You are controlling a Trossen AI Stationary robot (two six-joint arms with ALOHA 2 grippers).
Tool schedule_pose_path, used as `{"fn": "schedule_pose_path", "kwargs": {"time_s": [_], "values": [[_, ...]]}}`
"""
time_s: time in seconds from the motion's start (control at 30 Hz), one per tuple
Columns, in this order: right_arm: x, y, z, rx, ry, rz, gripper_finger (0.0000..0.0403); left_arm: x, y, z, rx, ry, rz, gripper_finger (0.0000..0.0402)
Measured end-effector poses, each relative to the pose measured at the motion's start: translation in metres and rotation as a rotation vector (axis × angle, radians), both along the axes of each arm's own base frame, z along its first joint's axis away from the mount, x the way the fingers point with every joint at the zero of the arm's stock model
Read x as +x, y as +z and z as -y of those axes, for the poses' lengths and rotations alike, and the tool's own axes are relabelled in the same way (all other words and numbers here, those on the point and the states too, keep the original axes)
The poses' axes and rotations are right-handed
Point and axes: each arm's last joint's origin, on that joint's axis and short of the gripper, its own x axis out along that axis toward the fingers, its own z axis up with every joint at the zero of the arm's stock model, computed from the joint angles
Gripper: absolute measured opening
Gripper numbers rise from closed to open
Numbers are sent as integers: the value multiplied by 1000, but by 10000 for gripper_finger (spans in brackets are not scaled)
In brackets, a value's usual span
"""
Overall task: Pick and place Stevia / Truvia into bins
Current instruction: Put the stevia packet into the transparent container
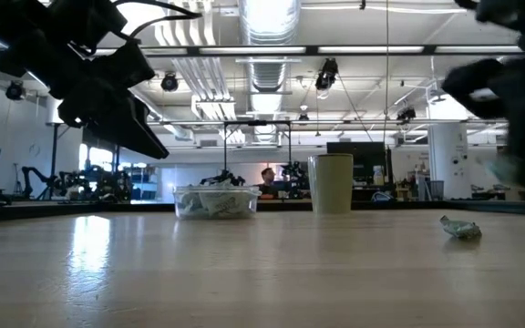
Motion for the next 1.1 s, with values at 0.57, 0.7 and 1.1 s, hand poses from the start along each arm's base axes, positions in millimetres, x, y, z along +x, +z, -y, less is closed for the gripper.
{"fn": "schedule_pose_path", "kwargs": {"time_s": [0.57, 0.7, 1.1], "values": [[81, 76, 36, -500, 55, 362, 27, 1, 1, 0, 0, 0, 14, 146], [100, 83, 69, -545, -14, 388, 27, 1, 1, 0, 0, 0, 13, 146], [141, 82, 197, -250, -76, 510, 27, 0, 1, 0, 7, -5, 10, 146]]}}
